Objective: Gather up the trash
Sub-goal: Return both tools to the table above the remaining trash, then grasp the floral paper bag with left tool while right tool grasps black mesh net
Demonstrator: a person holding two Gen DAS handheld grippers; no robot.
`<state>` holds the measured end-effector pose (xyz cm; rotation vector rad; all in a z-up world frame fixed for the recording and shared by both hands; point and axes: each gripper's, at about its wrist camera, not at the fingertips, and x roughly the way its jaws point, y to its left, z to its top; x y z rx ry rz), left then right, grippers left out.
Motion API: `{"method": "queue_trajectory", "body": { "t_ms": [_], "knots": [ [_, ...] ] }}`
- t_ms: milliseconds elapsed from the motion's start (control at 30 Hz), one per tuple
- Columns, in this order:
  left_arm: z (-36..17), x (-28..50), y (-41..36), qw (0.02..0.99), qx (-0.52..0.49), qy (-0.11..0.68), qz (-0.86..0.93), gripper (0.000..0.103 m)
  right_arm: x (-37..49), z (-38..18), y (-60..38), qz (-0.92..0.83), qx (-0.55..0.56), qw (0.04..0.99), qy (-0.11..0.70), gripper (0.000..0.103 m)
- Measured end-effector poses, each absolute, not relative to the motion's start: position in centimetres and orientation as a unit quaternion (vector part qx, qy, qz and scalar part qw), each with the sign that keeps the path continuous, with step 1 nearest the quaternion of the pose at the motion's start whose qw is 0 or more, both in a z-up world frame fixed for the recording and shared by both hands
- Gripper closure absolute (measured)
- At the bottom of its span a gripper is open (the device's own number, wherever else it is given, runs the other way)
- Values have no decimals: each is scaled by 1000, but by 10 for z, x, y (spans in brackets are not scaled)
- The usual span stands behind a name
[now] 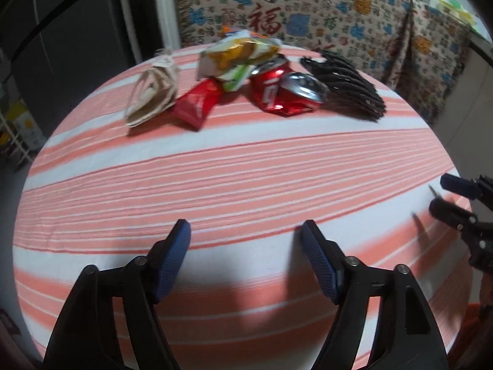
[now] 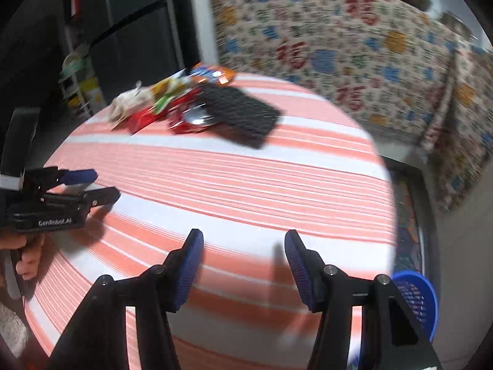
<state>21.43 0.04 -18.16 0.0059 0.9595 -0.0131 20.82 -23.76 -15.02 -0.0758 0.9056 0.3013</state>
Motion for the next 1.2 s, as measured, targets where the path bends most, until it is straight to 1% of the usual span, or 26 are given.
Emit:
{"method": "queue_trajectory", "body": {
  "t_ms": [67, 100, 167, 267, 433, 500, 600, 767, 833, 933, 1033, 1133, 1200],
  "knots": [
    [-184, 215, 11, 889, 2, 459, -2, 20, 216, -156, -219, 153, -44, 883, 441, 47],
    [-184, 217, 14, 889, 5, 457, 1, 13, 220, -158, -212, 157, -46, 881, 444, 47],
    [-187, 216, 23, 890, 3, 457, 4, 4, 226, -162, -200, 161, -51, 877, 450, 47],
    [-189, 220, 33, 888, 1, 460, 2, 0, 235, -167, -188, 158, -62, 878, 448, 37],
    [-189, 223, 39, 888, 3, 460, -8, 0, 250, -169, -175, 149, -68, 878, 450, 30],
    [-188, 225, 42, 888, 3, 460, -9, 0, 256, -170, -172, 145, -67, 878, 452, 25],
    [-188, 228, 45, 888, 1, 460, -8, 0, 262, -171, -168, 144, -67, 877, 454, 21],
    [-188, 234, 47, 888, 1, 460, -8, 0, 265, -171, -167, 144, -66, 876, 455, 19],
    [-184, 236, 50, 893, -3, 451, 1, 2, 265, -171, -167, 144, -66, 876, 455, 19],
    [-164, 245, 64, 910, -36, 413, 17, 3, 265, -170, -166, 144, -66, 876, 455, 19],
    [-146, 264, 77, 912, -70, 404, 6, 3, 265, -170, -167, 144, -67, 876, 455, 19],
    [-132, 293, 78, 919, -41, 392, 19, 3, 265, -170, -167, 144, -66, 876, 455, 19],
    [-134, 315, 79, 915, -29, 401, 20, 6, 266, -170, -166, 145, -66, 876, 455, 19]
  ]
}}
